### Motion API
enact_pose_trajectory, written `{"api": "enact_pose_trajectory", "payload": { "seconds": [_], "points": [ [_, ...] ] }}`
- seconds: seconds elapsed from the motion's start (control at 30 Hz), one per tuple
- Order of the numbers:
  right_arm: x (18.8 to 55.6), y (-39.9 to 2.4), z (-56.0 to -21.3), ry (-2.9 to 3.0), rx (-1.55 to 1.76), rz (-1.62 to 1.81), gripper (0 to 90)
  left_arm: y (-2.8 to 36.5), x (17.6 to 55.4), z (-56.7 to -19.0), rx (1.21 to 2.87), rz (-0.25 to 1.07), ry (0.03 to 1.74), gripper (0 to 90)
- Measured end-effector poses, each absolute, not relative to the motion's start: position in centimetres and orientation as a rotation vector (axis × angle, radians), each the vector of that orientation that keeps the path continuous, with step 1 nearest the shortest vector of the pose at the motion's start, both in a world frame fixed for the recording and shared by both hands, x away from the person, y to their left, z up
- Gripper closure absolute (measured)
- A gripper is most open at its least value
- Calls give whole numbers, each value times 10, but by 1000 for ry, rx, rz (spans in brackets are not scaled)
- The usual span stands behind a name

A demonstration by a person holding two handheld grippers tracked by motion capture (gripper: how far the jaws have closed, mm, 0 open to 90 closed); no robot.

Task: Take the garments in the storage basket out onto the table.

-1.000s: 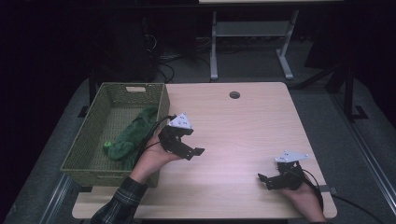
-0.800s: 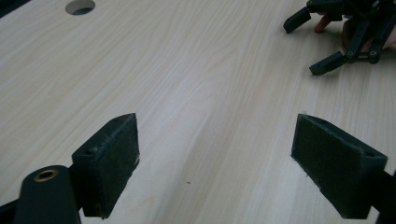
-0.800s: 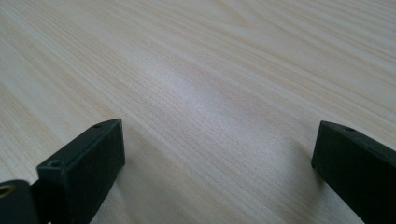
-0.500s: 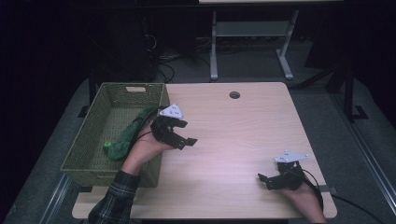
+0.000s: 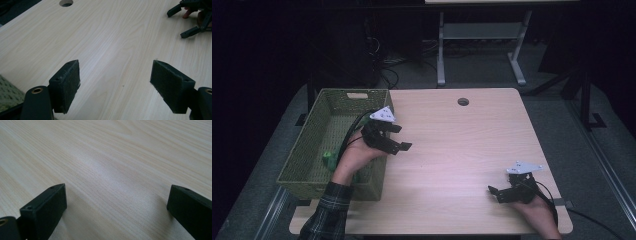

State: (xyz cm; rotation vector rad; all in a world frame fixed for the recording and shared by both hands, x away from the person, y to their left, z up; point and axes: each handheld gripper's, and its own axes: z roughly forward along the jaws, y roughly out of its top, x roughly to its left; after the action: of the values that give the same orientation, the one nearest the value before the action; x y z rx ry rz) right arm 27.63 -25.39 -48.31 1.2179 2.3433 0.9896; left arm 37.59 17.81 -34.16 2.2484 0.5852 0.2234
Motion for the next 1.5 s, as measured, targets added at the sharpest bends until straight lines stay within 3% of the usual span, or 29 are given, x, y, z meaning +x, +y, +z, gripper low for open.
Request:
{"api": "enact_pose_trajectory", "payload": {
  "seconds": [0.23,1.0,1.5],
  "points": [
    [277,-254,-483,2341,1218,988,23,193,378,-338,2237,239,616,245],
    [277,-254,-483,2338,1219,987,23,265,384,-334,2214,326,794,416],
    [277,-254,-483,2339,1219,987,23,294,389,-349,2281,346,897,463]
  ]
}}
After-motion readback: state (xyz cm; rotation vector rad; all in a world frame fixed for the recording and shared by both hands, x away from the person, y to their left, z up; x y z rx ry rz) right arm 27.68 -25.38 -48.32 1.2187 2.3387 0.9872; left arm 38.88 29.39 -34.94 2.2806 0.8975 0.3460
